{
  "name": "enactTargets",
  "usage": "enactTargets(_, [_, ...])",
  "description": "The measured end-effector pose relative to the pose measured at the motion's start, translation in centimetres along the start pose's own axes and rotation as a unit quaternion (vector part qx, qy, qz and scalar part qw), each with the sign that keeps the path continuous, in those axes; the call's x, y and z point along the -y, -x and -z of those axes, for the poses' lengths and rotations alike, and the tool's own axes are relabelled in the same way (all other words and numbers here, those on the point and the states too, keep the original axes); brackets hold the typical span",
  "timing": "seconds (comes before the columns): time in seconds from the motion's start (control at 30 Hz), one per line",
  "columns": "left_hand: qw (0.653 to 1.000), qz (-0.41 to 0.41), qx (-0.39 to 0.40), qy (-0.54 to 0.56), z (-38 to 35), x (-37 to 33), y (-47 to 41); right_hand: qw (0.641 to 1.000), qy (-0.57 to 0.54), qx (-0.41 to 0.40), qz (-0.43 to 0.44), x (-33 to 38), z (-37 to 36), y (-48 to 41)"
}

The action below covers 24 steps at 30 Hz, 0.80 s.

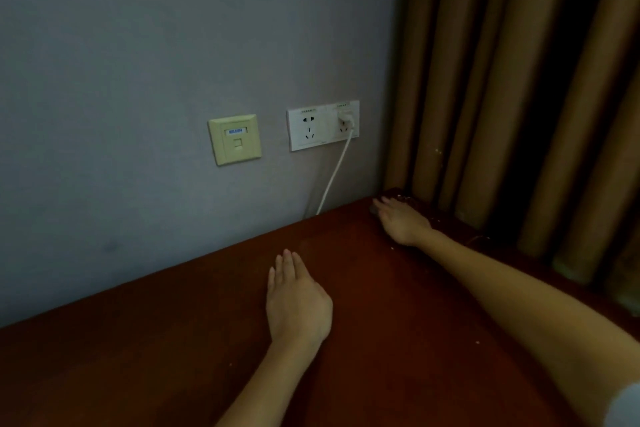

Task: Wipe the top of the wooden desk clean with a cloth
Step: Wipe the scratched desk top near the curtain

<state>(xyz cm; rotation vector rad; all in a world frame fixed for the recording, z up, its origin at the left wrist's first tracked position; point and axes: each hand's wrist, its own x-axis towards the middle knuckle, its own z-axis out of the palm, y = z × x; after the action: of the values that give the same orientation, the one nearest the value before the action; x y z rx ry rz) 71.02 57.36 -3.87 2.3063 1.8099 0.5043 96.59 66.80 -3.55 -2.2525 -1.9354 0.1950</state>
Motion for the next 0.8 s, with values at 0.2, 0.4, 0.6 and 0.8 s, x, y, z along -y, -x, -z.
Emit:
enactTargets(0.2, [1.0, 0.001, 0.008, -0.007, 0.1, -0.2, 0.0, 0.999, 0.0, 0.0, 0.032, 0.5, 0.6, 9.1])
enactTargets(0.4, [1.0, 0.01, 0.004, -0.016, 0.0, -0.5, -0.1, 0.989, 0.023, -0.011, 0.144, 7.2, -0.8, 13.2])
enactTargets(0.6, [1.0, 0.005, -0.003, -0.019, -0.2, -0.4, -0.3, 0.984, 0.006, 0.016, 0.178, 9.9, -1.3, 6.8])
enactTargets(0.8, [1.0, -0.004, -0.009, -0.013, -0.6, 0.0, -1.1, 0.996, -0.008, 0.009, 0.089, 4.9, -0.1, -0.9])
